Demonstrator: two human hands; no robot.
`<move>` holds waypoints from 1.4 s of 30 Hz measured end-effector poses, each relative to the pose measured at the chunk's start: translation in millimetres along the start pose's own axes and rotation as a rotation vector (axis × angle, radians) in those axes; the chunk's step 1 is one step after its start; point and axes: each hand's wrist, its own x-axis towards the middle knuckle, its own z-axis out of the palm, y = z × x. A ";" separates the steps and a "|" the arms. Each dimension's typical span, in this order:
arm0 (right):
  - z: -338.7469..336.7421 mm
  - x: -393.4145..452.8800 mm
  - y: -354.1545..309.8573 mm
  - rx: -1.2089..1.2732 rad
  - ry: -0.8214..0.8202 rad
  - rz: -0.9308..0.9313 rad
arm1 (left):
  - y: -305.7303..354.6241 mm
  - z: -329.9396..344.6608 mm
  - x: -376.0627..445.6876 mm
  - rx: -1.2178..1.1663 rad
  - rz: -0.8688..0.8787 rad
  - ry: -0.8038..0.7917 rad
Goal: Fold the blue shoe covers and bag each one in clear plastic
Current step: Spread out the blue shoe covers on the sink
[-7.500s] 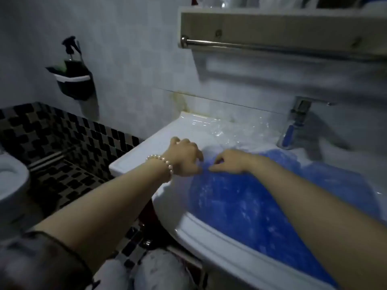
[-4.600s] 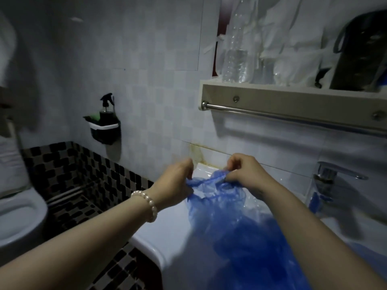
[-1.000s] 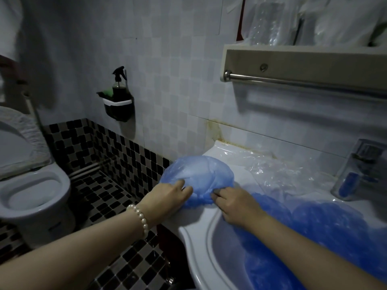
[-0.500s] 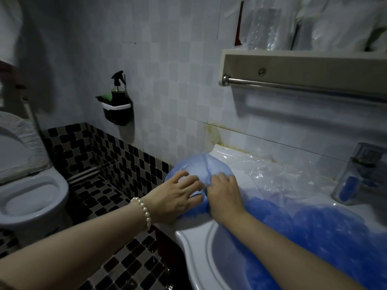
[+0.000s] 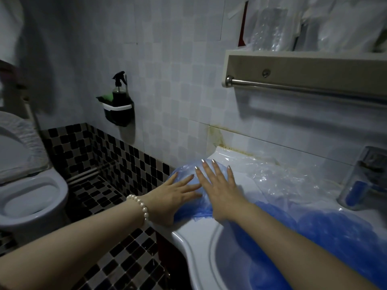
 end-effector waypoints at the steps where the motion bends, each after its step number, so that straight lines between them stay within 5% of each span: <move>1: 0.0 3.2 2.6 0.054 -0.065 0.020 | 0.2 -3.0 -0.7 0.003 -0.017 -0.056; 11: 9.3 19.4 13.6 0.208 -0.462 0.008 | -1.7 -14.6 10.0 -0.141 -0.059 -0.413; 19: 12.4 21.8 19.3 0.285 -0.477 -0.031 | -9.6 -15.6 10.7 -0.291 -0.034 -0.491; 24: 8.7 17.3 15.8 0.282 -0.446 -0.012 | 5.7 -24.0 13.7 -0.111 -0.078 -0.518; 32: -20.7 -5.1 31.6 0.380 -0.026 -0.025 | 26.9 -42.1 1.3 -0.139 -0.156 -0.047; 38: -49.0 -10.4 37.8 0.755 0.370 0.279 | 15.5 -50.6 -23.1 -0.589 -0.457 0.495; 42: -41.0 -2.6 9.9 0.799 0.229 0.260 | 12.4 -43.2 -35.7 -0.668 -0.631 0.371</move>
